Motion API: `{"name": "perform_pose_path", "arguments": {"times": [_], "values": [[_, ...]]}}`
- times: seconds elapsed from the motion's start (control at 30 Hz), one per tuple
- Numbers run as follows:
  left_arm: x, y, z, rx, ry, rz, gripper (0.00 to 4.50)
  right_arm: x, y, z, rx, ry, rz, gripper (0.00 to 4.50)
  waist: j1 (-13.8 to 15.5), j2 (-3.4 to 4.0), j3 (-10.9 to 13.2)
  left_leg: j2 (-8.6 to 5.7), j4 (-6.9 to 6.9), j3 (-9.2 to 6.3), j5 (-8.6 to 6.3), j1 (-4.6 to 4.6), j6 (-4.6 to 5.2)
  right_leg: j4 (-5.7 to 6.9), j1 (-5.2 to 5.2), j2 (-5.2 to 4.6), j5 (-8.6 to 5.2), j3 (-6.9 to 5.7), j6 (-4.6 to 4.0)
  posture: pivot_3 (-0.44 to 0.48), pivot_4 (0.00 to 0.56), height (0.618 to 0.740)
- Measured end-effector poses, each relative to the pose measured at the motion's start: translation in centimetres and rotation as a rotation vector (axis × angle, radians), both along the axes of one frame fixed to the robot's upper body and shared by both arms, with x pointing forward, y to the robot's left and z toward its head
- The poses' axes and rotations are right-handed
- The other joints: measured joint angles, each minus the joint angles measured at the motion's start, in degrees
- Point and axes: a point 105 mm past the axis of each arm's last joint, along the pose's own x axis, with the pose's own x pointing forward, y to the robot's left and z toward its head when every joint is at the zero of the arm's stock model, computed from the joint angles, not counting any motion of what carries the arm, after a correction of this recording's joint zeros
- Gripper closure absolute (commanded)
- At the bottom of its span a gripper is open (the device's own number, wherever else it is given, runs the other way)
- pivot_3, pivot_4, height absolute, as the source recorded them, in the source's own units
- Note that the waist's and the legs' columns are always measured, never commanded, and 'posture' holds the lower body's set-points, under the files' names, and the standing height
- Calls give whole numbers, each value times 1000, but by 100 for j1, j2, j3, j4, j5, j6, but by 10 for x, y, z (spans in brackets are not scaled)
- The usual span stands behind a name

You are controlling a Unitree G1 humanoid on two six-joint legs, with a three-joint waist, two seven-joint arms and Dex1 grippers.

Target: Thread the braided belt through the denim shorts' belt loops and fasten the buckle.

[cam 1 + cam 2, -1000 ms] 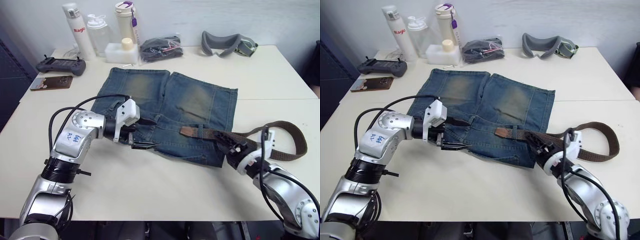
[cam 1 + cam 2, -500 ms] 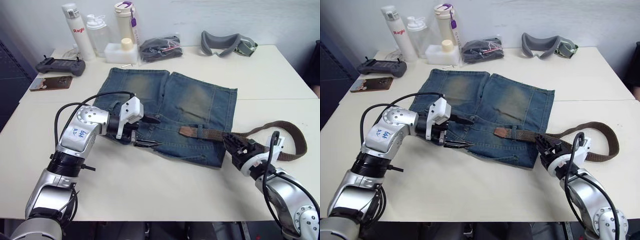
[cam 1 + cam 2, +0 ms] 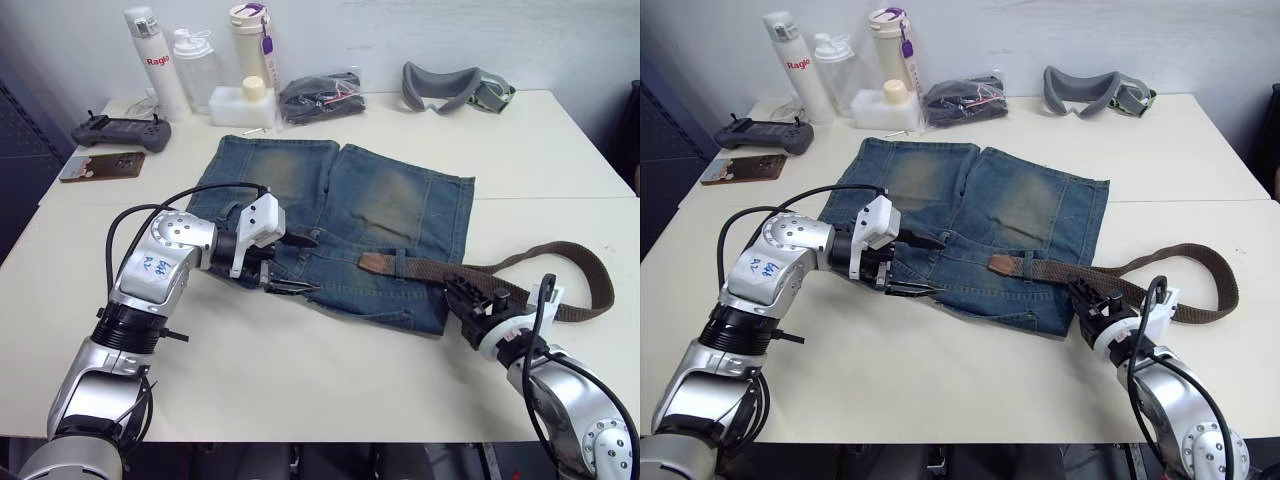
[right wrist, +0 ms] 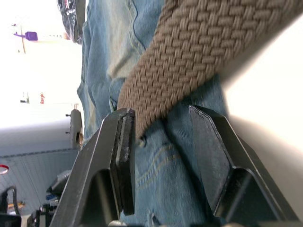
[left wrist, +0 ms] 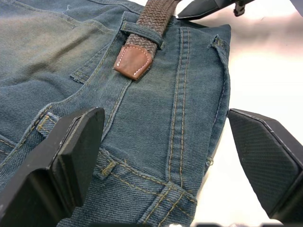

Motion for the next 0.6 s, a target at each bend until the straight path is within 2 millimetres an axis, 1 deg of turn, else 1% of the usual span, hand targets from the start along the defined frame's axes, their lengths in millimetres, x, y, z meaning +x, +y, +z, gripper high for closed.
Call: {"name": "perform_pose_path", "arguments": {"times": [0.13,0.23,0.27,0.3,0.33,0.47,0.6], "values": [[0,0,0,2,2,1,0,5,0,-1,31,-11,-8,2486,-7,0,0,-2,0,-1,0,0,0,2,0,2,0,2,0,0,150,627],[0,0,0,4,3,1,0,7,2,2,44,-28,-3,3340,-7,1,0,-1,0,-1,0,0,0,3,-1,2,0,3,0,0,150,627],[0,1,0,4,3,1,0,7,4,3,54,-35,-4,3677,-7,1,0,-2,0,-1,0,0,0,3,-1,2,0,4,0,0,150,627],[0,1,0,5,3,1,0,8,4,3,58,-41,-4,4183,-6,1,0,-2,0,-1,0,1,0,4,-1,2,0,5,0,0,150,627],[0,1,0,7,3,3,0,8,6,4,69,-49,-5,4459,-8,1,0,-3,0,-3,0,1,-1,4,-1,4,0,5,0,0,150,627],[0,3,0,13,5,6,0,12,15,7,84,-70,15,4459,-18,-2,-2,-3,0,-4,1,2,-1,6,-3,9,-1,12,-1,0,150,627],[0,3,0,15,4,7,0,19,37,11,109,-90,69,4459,-29,-2,-2,-3,-1,-5,2,2,-4,13,-12,12,-1,22,-1,0,150,627]]}}
